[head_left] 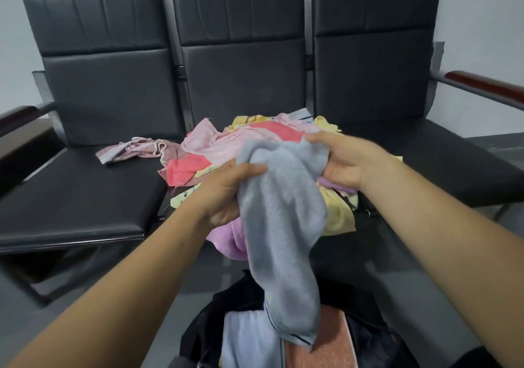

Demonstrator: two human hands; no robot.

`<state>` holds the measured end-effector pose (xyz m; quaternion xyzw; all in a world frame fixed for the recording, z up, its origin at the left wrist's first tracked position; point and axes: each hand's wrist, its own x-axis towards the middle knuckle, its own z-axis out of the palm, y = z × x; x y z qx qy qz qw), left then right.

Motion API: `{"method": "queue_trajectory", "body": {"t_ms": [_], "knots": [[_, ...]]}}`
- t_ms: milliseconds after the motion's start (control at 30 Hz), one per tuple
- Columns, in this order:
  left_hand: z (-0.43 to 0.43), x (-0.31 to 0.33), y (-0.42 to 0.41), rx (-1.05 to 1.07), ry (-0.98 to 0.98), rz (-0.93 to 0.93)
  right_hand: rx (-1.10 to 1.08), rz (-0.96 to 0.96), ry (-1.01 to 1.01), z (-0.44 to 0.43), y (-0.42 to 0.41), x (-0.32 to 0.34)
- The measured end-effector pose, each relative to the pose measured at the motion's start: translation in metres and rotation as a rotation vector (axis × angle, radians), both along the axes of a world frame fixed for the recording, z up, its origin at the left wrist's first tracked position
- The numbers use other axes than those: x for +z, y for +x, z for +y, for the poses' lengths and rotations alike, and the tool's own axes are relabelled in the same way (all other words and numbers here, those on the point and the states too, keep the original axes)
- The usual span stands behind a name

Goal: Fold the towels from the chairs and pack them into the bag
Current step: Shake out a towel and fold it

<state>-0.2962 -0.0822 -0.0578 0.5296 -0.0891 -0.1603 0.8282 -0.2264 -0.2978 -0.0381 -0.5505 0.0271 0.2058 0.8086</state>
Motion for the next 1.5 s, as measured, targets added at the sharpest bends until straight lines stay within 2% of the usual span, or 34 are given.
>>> {"method": "queue_trajectory", "body": {"t_ms": [167,300,400,467,600,667,733,833,933,1000,1067,1167,1300,1400,1500], "knots": [[-0.006,0.008,0.005,0.058,-0.223,0.038,0.25,0.014,0.151,-0.005,-0.019,-0.035],[0.0,0.01,0.011,0.118,-0.252,0.044,0.379,-0.006,0.157,-0.012,-0.027,-0.04],[0.005,0.006,0.018,0.172,-0.231,0.035,0.346,-0.093,0.121,-0.009,-0.026,-0.037],[0.009,0.001,0.021,0.148,-0.09,-0.021,0.271,-0.151,0.156,-0.006,-0.022,-0.031],[0.01,-0.02,0.017,-0.022,0.517,-0.178,0.111,-0.176,0.208,-0.003,-0.019,-0.018],[0.005,-0.027,0.011,-0.003,0.665,-0.178,0.041,-0.156,0.208,-0.002,-0.021,-0.012],[0.002,-0.03,0.008,0.017,0.57,-0.11,-0.021,-0.105,0.207,-0.004,-0.021,-0.011],[-0.005,-0.022,0.005,0.02,0.252,-0.014,-0.032,-0.05,0.235,-0.01,-0.019,-0.016],[-0.01,-0.012,0.007,0.057,-0.027,0.049,0.122,-0.072,0.176,-0.014,-0.024,-0.023],[-0.01,-0.007,0.009,0.097,-0.096,0.089,0.224,-0.109,0.065,-0.013,-0.029,-0.031],[-0.008,-0.003,0.01,0.142,-0.058,0.102,0.233,-0.162,-0.016,-0.011,-0.033,-0.034],[0.001,-0.003,0.011,0.167,0.067,0.039,0.123,-0.216,-0.066,-0.011,-0.032,-0.032],[0.021,-0.001,0.01,0.151,0.458,-0.101,0.013,-0.266,-0.132,-0.016,-0.031,-0.027],[0.028,0.001,0.01,0.16,0.502,-0.069,-0.042,-0.271,-0.101,-0.014,-0.032,-0.027],[0.028,0.002,0.011,0.232,0.467,-0.002,-0.085,-0.195,0.049,-0.007,-0.033,-0.023]]}}
